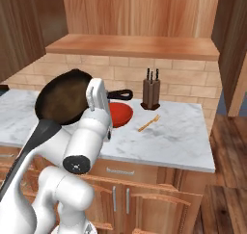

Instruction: Pick the pan from the cabinet and place it on the stove. Then turn on the stove burner for the pan.

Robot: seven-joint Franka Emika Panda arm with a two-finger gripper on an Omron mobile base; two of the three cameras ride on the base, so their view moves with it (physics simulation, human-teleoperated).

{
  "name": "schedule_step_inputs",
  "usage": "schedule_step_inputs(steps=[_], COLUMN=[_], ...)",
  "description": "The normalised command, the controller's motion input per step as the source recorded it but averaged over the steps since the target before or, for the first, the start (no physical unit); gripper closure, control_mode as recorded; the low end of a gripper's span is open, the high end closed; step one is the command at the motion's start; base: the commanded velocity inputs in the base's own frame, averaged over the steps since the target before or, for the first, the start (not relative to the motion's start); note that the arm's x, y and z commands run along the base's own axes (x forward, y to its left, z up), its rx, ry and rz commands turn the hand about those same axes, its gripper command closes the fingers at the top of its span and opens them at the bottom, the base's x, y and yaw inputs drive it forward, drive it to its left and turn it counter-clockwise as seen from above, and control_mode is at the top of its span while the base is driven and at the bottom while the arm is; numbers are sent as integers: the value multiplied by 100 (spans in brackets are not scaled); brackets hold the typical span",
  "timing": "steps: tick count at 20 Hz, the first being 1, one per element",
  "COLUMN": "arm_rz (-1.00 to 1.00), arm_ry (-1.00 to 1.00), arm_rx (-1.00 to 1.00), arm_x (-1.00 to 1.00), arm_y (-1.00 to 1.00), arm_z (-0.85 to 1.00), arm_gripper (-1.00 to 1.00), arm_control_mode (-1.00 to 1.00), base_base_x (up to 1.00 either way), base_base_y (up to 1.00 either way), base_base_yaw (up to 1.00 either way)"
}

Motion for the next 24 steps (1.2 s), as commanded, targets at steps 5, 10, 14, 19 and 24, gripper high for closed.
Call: schedule_step_inputs(steps=[5,10,14,19,24], arm_rz=[0,0,0,0,0], arm_ry=[0,0,0,0,0], arm_rx=[0,0,0,0,0], arm_x=[0,0,0,0,0], arm_y=[0,0,0,0,0], arm_z=[0,0,0,0,0], arm_gripper=[100,100,100,100,100], arm_control_mode=[100,100,100,100,100], base_base_x=[-57,-54,-54,-53,-50], base_base_y=[45,54,53,53,53], base_base_yaw=[0,0,0,0,0])
